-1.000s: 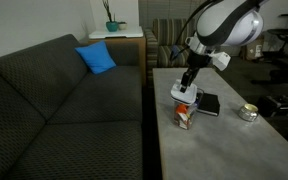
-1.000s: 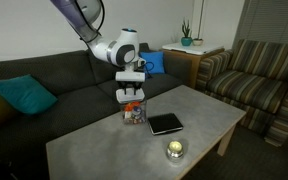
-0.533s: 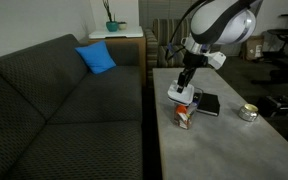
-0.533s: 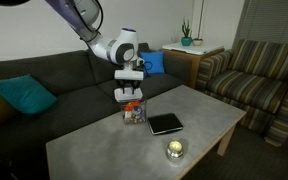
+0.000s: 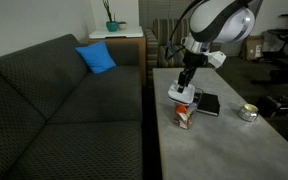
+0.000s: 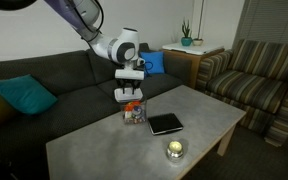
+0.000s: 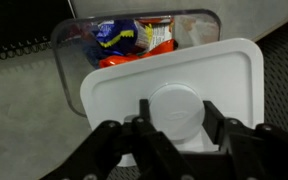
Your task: Place the white lid on top of the clear food container
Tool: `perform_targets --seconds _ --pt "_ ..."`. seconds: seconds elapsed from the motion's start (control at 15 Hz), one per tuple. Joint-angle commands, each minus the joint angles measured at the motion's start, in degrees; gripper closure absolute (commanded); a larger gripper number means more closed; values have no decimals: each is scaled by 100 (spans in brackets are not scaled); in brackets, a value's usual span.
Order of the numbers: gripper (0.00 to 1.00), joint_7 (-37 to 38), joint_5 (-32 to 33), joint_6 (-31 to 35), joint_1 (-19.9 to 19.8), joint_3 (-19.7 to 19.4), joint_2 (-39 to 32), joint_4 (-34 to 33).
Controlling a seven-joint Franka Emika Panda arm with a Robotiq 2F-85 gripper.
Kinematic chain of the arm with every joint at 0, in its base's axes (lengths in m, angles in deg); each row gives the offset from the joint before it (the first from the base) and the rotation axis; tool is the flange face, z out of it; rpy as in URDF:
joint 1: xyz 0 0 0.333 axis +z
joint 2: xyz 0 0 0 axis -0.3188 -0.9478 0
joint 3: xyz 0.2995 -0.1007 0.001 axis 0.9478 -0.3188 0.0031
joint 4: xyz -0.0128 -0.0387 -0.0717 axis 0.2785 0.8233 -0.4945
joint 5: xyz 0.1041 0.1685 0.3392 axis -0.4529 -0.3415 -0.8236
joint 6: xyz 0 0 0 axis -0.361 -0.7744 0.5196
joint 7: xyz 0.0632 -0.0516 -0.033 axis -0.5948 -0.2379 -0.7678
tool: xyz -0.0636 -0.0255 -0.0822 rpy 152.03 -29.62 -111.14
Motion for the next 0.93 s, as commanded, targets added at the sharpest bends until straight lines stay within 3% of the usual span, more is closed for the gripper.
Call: perform_targets --seconds 0.0,0.87 --pt "71 -167 -14 -254 -82 57 60 6" --pt "71 133 45 -232 -114 -171 84 68"
